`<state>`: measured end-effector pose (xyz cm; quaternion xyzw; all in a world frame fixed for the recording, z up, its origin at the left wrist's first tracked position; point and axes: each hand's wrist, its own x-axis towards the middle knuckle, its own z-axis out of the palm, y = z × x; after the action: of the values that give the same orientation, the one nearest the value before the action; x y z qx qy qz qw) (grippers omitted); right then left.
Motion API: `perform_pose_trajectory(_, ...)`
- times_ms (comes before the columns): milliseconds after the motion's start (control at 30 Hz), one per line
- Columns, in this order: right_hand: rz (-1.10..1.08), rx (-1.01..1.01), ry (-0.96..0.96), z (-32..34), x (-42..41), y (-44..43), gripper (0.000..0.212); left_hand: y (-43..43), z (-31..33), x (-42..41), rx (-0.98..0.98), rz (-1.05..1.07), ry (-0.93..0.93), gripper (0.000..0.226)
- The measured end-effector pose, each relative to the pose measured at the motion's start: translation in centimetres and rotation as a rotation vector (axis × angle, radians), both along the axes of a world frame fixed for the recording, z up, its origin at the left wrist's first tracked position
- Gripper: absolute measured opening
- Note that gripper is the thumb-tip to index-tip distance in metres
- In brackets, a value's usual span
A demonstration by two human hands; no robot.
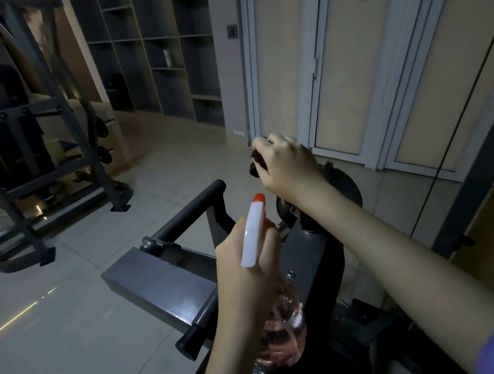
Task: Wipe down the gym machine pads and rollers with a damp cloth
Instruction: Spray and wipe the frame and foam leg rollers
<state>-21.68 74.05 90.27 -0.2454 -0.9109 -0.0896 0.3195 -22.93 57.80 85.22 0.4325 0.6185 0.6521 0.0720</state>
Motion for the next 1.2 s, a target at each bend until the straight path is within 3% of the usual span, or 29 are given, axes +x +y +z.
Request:
perform_pose_trajectory(67, -0.019, -0.115, -0.054, 1.3, -0.5, 0.1, 0.019, -0.2, 0.2, 0.1, 0.008, 0.001, 0.029, 0.031)
perform_pose_trajectory(200, 0.094, -0.851, 0.028, 4.3, -0.2, 1.1, 0.011, -0.7, 0.7, 0.7, 0.044, -0.017, -0.011, 0.029)
perform_pose_trajectory(233, 0.117, -0.908, 0.022, 4.3, 0.3, 1.1, 0.011, -0.8, 0.8, 0.8, 0.050, -0.018, -0.008, 0.028)
perform_pose_trajectory(300, 0.101, -0.837, 0.031, 3.2, 1.1, 0.4, 0.015, -0.9, 0.8, 0.9, 0.048, -0.020, -0.012, 0.023)
perform_pose_trajectory(467, 0.023, -0.327, 0.166, 0.1, 0.9, -0.7, 0.024, -0.8, 0.7, 0.8, 0.047, -0.020, -0.001, 0.021)
perform_pose_trajectory(567, -0.059, -0.250, 0.152, 0.4, -0.1, -0.3, 0.025, -0.7, 0.8, 0.4, 0.044, -0.022, 0.008, 0.020)
perform_pose_trajectory(633, -0.089, -0.323, 0.147, 1.1, -0.3, -0.2, 0.024, -0.6, 0.8, 0.2, 0.044, -0.038, -0.005, 0.020)
perform_pose_trajectory(800, 0.028, -0.905, 0.191, 2.7, -0.1, 1.5, 0.030, -0.7, 0.8, 0.4, 0.052, -0.053, -0.055, 0.023)
perform_pose_trajectory(900, 0.179, -1.006, 0.459, 1.0, 1.0, 1.0, 0.014, -0.8, 0.8, 0.6, 0.058, -0.042, -0.020, 0.025)
perform_pose_trajectory(1000, 0.258, -1.099, 0.700, -0.8, 1.7, -0.3, 0.016, -0.9, 0.8, 0.8, 0.067, -0.020, -0.010, 0.025)
perform_pose_trajectory(1200, 0.068, -1.388, 1.041, -1.7, 1.6, 1.1, 0.025, -1.1, 0.8, 0.8, 0.065, -0.007, 0.023, 0.025)
